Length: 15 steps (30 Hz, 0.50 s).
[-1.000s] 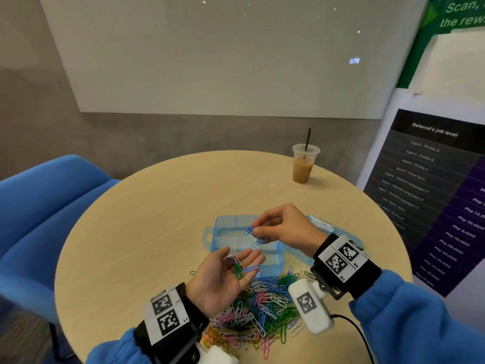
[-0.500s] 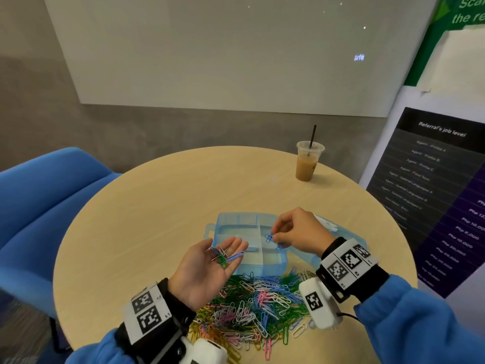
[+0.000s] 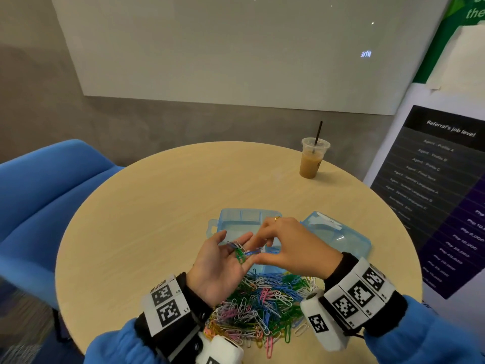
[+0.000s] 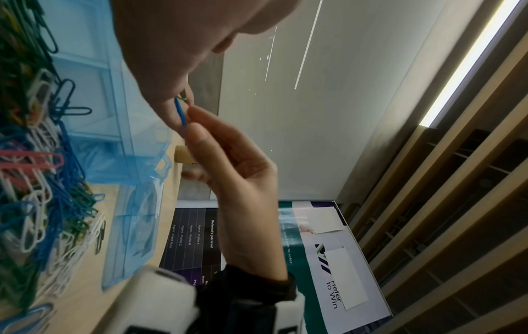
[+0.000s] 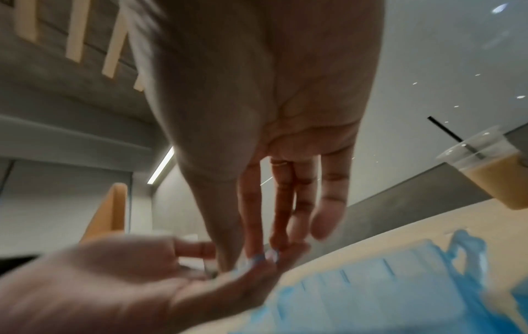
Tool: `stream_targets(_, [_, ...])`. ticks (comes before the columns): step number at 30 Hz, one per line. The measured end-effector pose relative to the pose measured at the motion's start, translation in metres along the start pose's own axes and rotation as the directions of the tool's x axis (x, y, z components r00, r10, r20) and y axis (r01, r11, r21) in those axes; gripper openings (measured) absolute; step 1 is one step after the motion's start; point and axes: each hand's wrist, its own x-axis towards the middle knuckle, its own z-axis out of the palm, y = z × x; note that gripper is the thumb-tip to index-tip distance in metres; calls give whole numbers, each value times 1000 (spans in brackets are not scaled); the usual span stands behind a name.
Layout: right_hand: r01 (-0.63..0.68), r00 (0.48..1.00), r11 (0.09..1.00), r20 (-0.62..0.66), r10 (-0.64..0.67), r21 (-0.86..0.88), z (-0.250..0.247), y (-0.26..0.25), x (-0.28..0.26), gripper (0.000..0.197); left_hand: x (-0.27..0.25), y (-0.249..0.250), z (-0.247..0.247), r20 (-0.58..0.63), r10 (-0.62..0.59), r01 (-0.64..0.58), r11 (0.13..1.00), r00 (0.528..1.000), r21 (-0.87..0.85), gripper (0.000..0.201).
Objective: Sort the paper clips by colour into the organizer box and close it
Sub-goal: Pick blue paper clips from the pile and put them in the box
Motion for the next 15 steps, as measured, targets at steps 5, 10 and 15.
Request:
stream_targets(5, [-7, 1000, 998, 25, 6, 63, 5, 7, -3, 9, 3, -3, 0, 61, -48, 48, 999, 997, -5, 57])
stream_targets(10, [-89, 996, 996, -4, 89, 9, -2, 18, -7, 6, 5, -6, 3, 13, -32, 32, 999, 999, 35, 51])
stream_targets(15, [-251, 954, 968, -171, 246, -8, -5, 33, -8, 11, 8, -4, 5, -4, -43, 43, 998, 999, 53, 51])
